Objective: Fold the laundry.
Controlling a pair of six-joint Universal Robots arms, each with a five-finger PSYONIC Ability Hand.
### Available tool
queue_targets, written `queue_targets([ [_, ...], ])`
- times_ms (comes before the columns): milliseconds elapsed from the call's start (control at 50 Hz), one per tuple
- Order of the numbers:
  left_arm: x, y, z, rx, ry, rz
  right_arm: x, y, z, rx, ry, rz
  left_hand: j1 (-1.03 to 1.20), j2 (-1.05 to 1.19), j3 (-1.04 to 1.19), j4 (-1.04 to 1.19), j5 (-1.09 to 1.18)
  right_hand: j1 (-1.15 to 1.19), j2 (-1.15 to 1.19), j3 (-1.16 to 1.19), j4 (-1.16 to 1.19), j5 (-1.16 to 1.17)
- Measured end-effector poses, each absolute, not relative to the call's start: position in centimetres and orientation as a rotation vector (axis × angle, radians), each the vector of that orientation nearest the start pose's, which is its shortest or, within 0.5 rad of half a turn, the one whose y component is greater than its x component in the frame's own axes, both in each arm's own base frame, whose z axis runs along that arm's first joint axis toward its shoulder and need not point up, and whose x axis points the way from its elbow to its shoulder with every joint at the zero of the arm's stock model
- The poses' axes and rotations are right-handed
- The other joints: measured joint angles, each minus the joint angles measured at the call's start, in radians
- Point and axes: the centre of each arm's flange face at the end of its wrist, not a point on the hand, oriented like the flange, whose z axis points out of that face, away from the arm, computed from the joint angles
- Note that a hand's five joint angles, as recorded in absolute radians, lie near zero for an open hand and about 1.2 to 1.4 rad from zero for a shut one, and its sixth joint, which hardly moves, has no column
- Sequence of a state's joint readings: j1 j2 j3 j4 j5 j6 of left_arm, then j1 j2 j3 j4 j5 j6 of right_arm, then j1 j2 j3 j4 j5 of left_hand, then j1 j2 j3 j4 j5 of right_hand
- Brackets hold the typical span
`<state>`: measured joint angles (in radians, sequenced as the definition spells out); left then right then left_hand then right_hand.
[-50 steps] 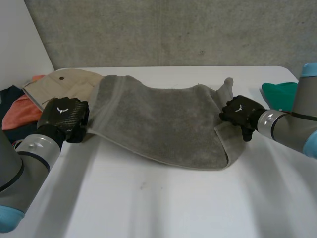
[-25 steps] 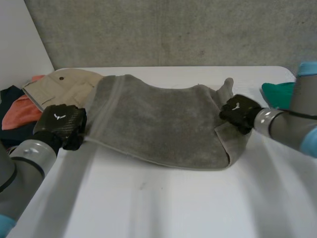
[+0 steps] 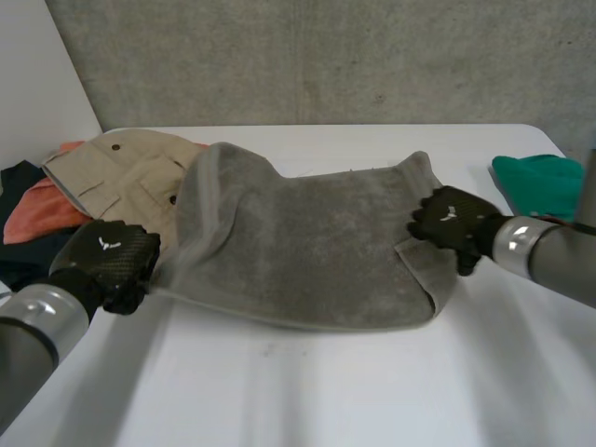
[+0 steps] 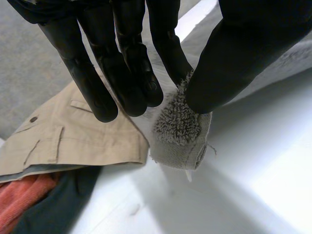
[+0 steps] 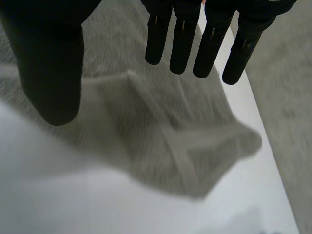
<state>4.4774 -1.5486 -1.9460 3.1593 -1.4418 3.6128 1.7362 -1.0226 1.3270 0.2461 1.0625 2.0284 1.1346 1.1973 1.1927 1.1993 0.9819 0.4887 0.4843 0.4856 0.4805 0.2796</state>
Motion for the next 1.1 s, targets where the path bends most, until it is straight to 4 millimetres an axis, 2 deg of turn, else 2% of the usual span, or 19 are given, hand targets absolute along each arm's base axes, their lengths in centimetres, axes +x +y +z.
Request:
queue_targets([
  [80, -19.9, -22.3, 21.0, 0.943, 2.326, -1.791, 25.7, -32.6, 16.9, -1.987, 1.825, -1.652, 0.0, 0.0, 0.0, 0.0, 0.0, 0.0, 0.0, 0.0, 0.0, -0.001],
  [180, -20.1, -22.8, 21.3, 0.924, 2.32, -1.801, 27.0, -33.7, 15.3, -2.068, 1.811, -1.581, 0.0, 0.0, 0.0, 0.0, 0.0, 0.0, 0.0, 0.0, 0.0, -0.001],
  [420, -20.7, -22.6, 21.9, 0.934, 2.313, -1.841, 27.2, -35.8, 12.9, -2.149, 1.852, -1.52, 0.0, 0.0, 0.0, 0.0, 0.0, 0.013, 0.01, 0.01, 0.01, 0.018],
  [480, -20.7, -22.6, 21.9, 0.936, 2.313, -1.842, 27.3, -36.2, 12.7, -2.154, 1.852, -1.542, 0.0, 0.0, 0.0, 0.0, 0.0, 0.114, 0.244, 0.237, 0.241, 0.26],
  [540, -20.7, -22.6, 21.8, 0.934, 2.314, -1.84, 27.2, -36.5, 12.8, -2.146, 1.854, -1.582, 0.0, 0.0, 0.0, 0.0, 0.0, 0.204, 0.56, 0.554, 0.56, 0.585],
  [580, -20.6, -22.6, 21.8, 0.932, 2.316, -1.837, 27.1, -36.7, 13.1, -2.13, 1.862, -1.613, 0.0, 0.0, 0.0, 0.0, 0.0, 0.204, 0.673, 0.675, 0.686, 0.713],
  [700, -20.4, -22.5, 21.8, 0.922, 2.32, -1.827, 25.8, -37.4, 15.5, -2.01, 1.912, -1.744, 0.0, 0.0, 0.0, 0.0, 0.0, 0.204, 0.689, 0.696, 0.712, 0.746],
  [740, -20.4, -22.5, 21.8, 0.921, 2.32, -1.827, 25.7, -37.4, 15.6, -2.001, 1.917, -1.751, 0.0, 0.0, 0.0, 0.0, 0.0, 0.204, 0.689, 0.696, 0.712, 0.746],
  [800, -20.3, -22.3, 21.8, 0.917, 2.319, -1.827, 24.3, -37.5, 16.2, -1.92, 1.966, -1.796, 0.0, 0.0, 0.0, 0.0, 0.0, 0.204, 0.689, 0.696, 0.712, 0.747],
  [840, -20.2, -22.3, 21.8, 0.915, 2.318, -1.828, 23.8, -37.5, 15.7, -1.907, 1.986, -1.789, 0.0, 0.0, 0.0, 0.0, 0.0, 0.205, 0.626, 0.626, 0.635, 0.665],
  [880, -20.2, -22.3, 21.8, 0.914, 2.318, -1.827, 23.5, -37.5, 15.1, -1.91, 1.998, -1.773, 0.0, 0.0, 0.0, 0.0, 0.0, 0.175, 0.31, 0.335, 0.342, 0.363],
  [980, -20.2, -22.4, 21.7, 0.916, 2.322, -1.822, 23.5, -37.6, 14.2, -1.926, 2.011, -1.736, 0.0, 0.0, 0.0, 0.0, 0.0, -0.071, -0.061, -0.052, -0.048, -0.041],
  [1040, -20.2, -22.3, 21.5, 0.919, 2.326, -1.818, 23.7, -37.6, 14.2, -1.911, 2.017, -1.727, 0.0, 0.0, 0.0, 0.0, 0.0, -0.15, -0.135, -0.146, -0.148, -0.139],
  [1100, -20.3, -22.3, 21.4, 0.923, 2.328, -1.816, 24.0, -37.5, 14.2, -1.88, 2.022, -1.717, 0.0, 0.0, 0.0, 0.0, 0.0, -0.151, -0.135, -0.153, -0.152, -0.146],
])
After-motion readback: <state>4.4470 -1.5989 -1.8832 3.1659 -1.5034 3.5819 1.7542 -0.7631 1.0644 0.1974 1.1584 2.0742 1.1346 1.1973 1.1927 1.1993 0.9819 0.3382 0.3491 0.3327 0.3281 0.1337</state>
